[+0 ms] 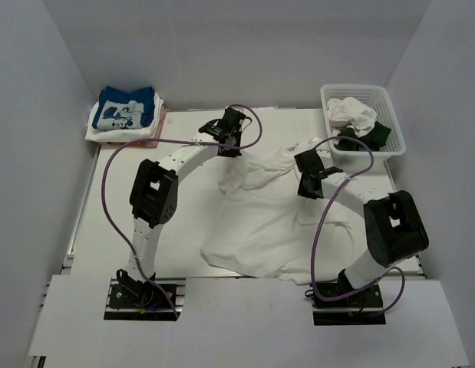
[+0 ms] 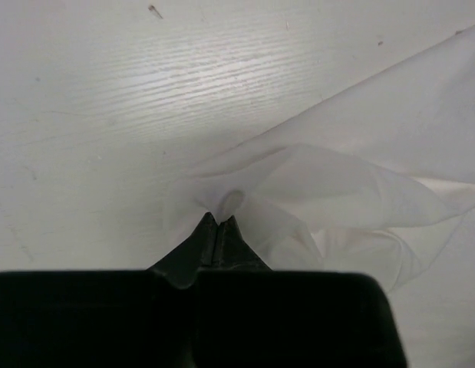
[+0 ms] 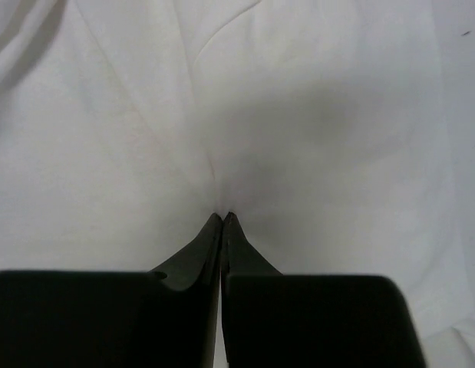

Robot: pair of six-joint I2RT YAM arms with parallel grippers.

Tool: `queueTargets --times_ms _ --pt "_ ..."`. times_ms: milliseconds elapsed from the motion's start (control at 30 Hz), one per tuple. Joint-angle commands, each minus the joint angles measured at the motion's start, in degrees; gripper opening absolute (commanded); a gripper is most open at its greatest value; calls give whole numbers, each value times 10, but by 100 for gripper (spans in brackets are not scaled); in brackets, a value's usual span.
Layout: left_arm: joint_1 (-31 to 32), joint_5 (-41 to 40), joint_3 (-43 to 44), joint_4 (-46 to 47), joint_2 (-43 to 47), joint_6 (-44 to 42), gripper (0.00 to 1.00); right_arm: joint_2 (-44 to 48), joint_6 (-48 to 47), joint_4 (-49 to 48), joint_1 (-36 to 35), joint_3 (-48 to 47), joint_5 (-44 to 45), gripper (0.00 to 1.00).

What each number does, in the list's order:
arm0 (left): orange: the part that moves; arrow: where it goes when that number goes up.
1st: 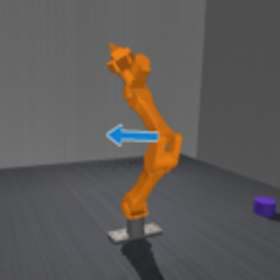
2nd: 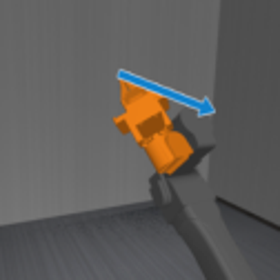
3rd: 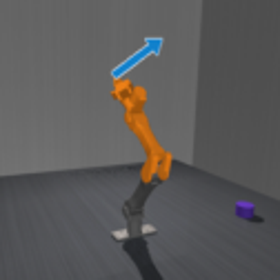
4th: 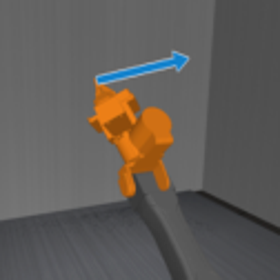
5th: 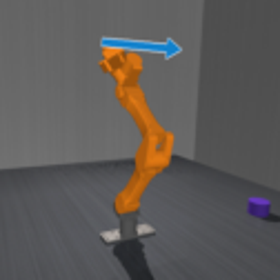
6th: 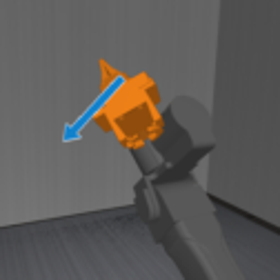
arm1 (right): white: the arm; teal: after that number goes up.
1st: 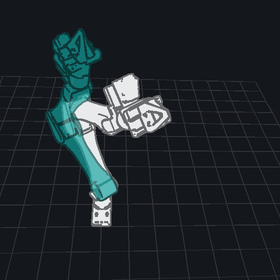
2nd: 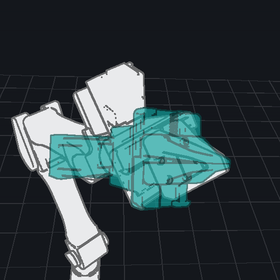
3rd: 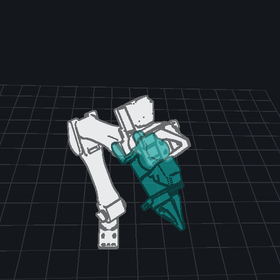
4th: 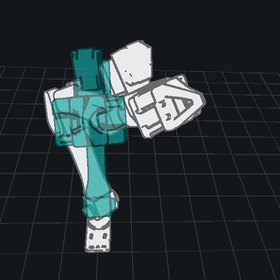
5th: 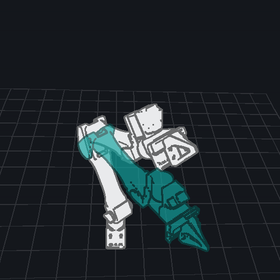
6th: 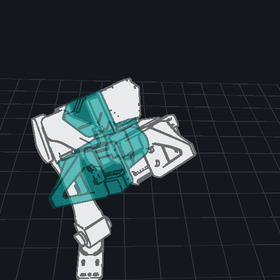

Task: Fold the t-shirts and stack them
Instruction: Flatten out the tshirt

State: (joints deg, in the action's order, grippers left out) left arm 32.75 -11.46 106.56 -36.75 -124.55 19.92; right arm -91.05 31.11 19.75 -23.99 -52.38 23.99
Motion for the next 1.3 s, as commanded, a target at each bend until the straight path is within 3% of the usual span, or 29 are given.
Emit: queueTargets --times_ms 0,200,367,500,633,933,1100,1233,1267 --pt "2 -65 -3 17 90 -9 0 41 6 9 5 -44 65 0" --pt "2 -119 -114 113 263 -14 0 181 -51 9 4 -75 91 0" --pt "2 -131 -211 174 468 -14 0 319 -147 -33 3 -84 14 0" --pt "2 -158 -233 202 598 -14 0 439 -213 -67 4 -105 -42 0" --pt "2 -169 -219 202 697 -8 0 477 -248 -46 5 -183 -76 0" --pt "-9 -138 -171 136 767 7 0 435 -289 9 5 -352 -129 0" --pt "-9 -197 -217 111 725 33 0 345 -296 -6 5 -357 -129 0" --pt "-15 -247 -292 83 652 81 0 235 -297 -38 6 -343 -144 0" --pt "-15 -247 -304 55 605 116 0 170 -301 -43 10 -338 -148 0"
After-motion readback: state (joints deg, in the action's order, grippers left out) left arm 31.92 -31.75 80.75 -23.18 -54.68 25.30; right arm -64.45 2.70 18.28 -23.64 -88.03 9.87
